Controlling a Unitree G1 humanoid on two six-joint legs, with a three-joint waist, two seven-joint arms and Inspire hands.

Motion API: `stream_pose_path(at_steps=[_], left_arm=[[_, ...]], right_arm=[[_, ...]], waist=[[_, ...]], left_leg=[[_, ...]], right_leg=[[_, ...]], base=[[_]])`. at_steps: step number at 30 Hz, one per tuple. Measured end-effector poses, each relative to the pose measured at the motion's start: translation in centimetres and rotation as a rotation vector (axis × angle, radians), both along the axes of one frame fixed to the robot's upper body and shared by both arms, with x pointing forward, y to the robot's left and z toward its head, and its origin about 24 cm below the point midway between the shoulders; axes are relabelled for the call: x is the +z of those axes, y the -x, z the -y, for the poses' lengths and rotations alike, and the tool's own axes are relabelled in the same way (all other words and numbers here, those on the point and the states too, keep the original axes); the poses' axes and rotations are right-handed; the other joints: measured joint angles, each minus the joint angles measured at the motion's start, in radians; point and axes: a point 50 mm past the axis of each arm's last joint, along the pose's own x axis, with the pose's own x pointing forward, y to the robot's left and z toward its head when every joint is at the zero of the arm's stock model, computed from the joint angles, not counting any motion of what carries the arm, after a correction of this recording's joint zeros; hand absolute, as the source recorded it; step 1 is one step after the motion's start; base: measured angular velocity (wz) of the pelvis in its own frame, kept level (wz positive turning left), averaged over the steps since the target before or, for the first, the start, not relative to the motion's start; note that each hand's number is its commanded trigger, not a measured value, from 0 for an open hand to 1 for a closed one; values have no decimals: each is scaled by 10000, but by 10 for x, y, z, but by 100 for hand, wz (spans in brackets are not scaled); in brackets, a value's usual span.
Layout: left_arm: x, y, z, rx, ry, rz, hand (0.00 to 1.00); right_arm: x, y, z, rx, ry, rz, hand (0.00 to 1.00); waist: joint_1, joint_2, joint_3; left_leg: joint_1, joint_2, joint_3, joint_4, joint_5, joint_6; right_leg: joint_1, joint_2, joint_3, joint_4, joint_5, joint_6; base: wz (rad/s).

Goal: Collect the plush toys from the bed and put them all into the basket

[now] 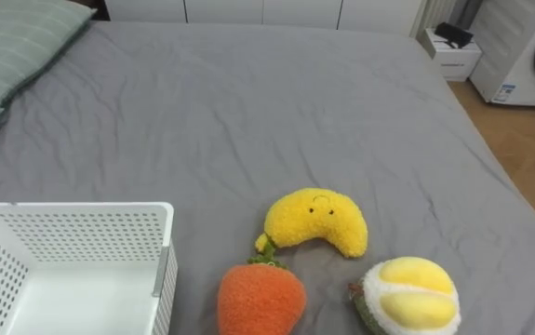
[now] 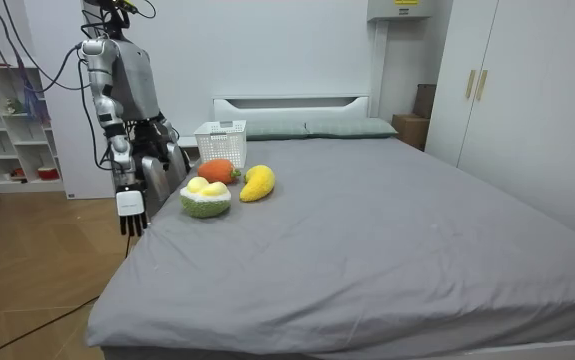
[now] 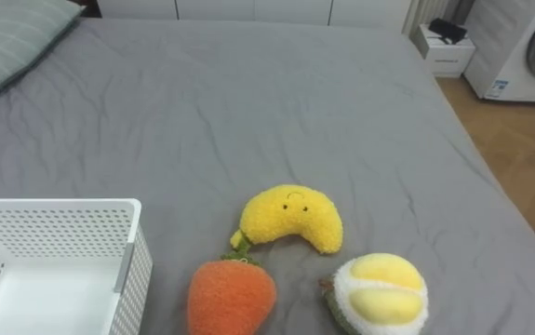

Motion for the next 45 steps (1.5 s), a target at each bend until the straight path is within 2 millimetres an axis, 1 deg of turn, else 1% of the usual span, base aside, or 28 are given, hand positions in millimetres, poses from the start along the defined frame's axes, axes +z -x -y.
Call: stream_pose_path(at_steps=[3,9,11,12,14,15,16,17,18,19,20,21,22,23,24,25,26,28,31,32,33,36,37,39,42,43,44,45], left_arm=[[0,1,0,60,-11,-33,0],[3,9,-11,970,-328,-64,0],[4,10,-16,1040,-467,-72,0],[5,10,-18,1065,-510,-72,0],[7,11,-25,1272,-676,3,0],[8,11,-27,1308,-724,38,0],[9,10,-30,1310,-797,92,0],[10,12,-33,1328,-860,72,0],[10,12,-34,1318,-916,83,0],[11,12,-35,1316,-1028,145,0],[11,12,-35,1307,-1052,188,0],[11,11,-35,1288,-1056,261,0],[11,12,-35,1265,-1046,350,0],[11,13,-35,1243,-1022,398,0],[11,12,-35,1219,-1015,425,0],[11,12,-35,1202,-1042,464,0],[11,13,-34,1147,-1089,470,0],[11,12,-33,1013,-1127,527,0],[10,15,-31,971,-1122,572,0],[10,15,-30,978,-1138,576,0],[10,14,-30,962,-1149,612,0],[8,14,-24,679,-1009,545,0],[7,14,-21,644,-947,527,0],[6,14,-20,641,-914,544,0],[7,13,-20,599,-903,630,0],[7,12,-20,574,-886,694,0],[7,11,-20,558,-878,745,0],[7,11,-20,554,-880,761,0]], right_arm=[[0,8,1,-1304,183,99,0],[3,24,13,-5341,806,567,0],[7,23,23,-7002,1047,1107,0],[8,21,27,-7323,1139,1290,0],[16,5,49,-8129,1741,2318,0],[18,-1,54,-8203,1908,2613,0],[24,-13,65,-8395,2250,3364,0],[31,-29,75,-8650,2521,4204,0],[34,-37,79,-8791,2584,4663,0],[43,-54,85,-8915,2636,5620,0],[47,-63,87,-8914,2640,6111,0],[57,-79,91,-8894,2535,7080,0],[69,-96,94,-8646,2366,8004,0],[85,-116,96,-8328,2166,9108,0],[94,-126,96,-8163,2051,9667,0],[109,-142,94,-7703,1865,10707,0],[122,-154,91,-7234,1649,11484,0],[134,-167,84,-6655,1304,12173,0],[145,-179,74,-5710,763,12713,0],[149,-182,71,-5409,687,12847,0],[151,-183,70,-5213,673,12915,0],[161,-191,62,-4244,526,13350,0],[162,-194,58,-3881,450,13391,0],[160,-197,50,-3348,261,13249,0],[155,-199,38,-2073,-31,12867,0],[153,-201,33,-1516,-101,12717,0],[152,-202,29,-900,-77,12555,0],[152,-202,28,-617,-50,12480,0]], waist=[[-31,1,0],[-356,-78,9],[-472,-186,-18],[-505,-215,-20],[-563,-306,-2],[-591,-345,-1],[-619,-394,10],[-685,-437,46],[-699,-475,62],[-708,-527,53],[-711,-535,47],[-717,-547,23],[-719,-584,22],[-701,-545,40],[-684,-524,52],[-671,-471,51],[-638,-488,40],[-594,-494,32],[-547,-510,-2],[-535,-457,-11],[-529,-442,-47],[-516,-281,-68],[-447,-217,-79],[-384,-183,-90],[-215,-189,-57],[-102,-250,-26],[20,-288,-13],[34,-297,-13]], left_leg=[[19,2,1,-2,0,0],[80,9,-23,-11,8,-12],[13,9,17,-42,7,-11],[-2,8,34,-35,7,-10],[3,39,253,-20,9,-11],[-12,41,268,-21,9,-11],[-17,46,316,-18,10,-11],[-29,57,356,-17,10,-11],[-65,60,368,-22,10,-11],[-123,64,376,-13,9,-11],[-148,67,376,-5,9,-11],[-172,66,378,6,9,-11],[-185,66,431,-2,10,-12],[-197,71,486,-9,9,-11],[-218,77,502,-10,9,-11],[-293,85,489,-8,10,-12],[-318,89,460,-9,10,-13],[-341,89,408,-10,10,-14],[-372,78,318,-6,11,-14],[-410,73,283,5,11,-14],[-459,73,279,11,12,-13],[-465,74,280,21,12,-12],[-456,75,284,21,12,-13],[-426,81,292,20,17,-21],[-292,82,265,-1,19,-25],[-303,77,258,-2,18,-24],[-316,74,265,3,17,-24],[-320,72,266,9,17,-24]], right_leg=[[8,-1,2,2,-2,-2],[96,26,56,-39,-2,-7],[-7,23,101,28,-12,-7],[-51,19,111,72,-13,-7],[-174,39,242,130,-6,-20],[-201,40,251,134,3,-24],[-262,35,252,161,12,-32],[-287,39,265,157,29,-38],[-292,44,280,157,30,-37],[-335,52,290,126,43,-37],[-359,57,292,109,55,-37],[-422,58,300,108,70,-32],[-454,69,339,121,88,-31],[-493,80,399,133,94,-32],[-514,86,410,126,109,-32],[-580,92,414,121,127,-35],[-584,94,398,137,130,-38],[-576,93,348,133,130,-38],[-578,71,254,134,130,-37],[-570,66,234,128,130,-37],[-572,63,227,137,131,-36],[-573,63,233,150,133,-36],[-571,64,233,151,133,-36],[-575,66,232,159,135,-39],[-471,68,209,139,133,-39],[-445,65,210,133,128,-36],[-445,62,215,124,123,-34],[-446,59,213,118,119,-34]], base=[[0],[1],[-7],[-12],[-23],[-21],[-11],[-9],[-6],[0],[0],[0],[-5],[-7],[-7],[0],[0],[8],[8],[7],[0],[0],[0],[0],[1],[0],[0],[0]])
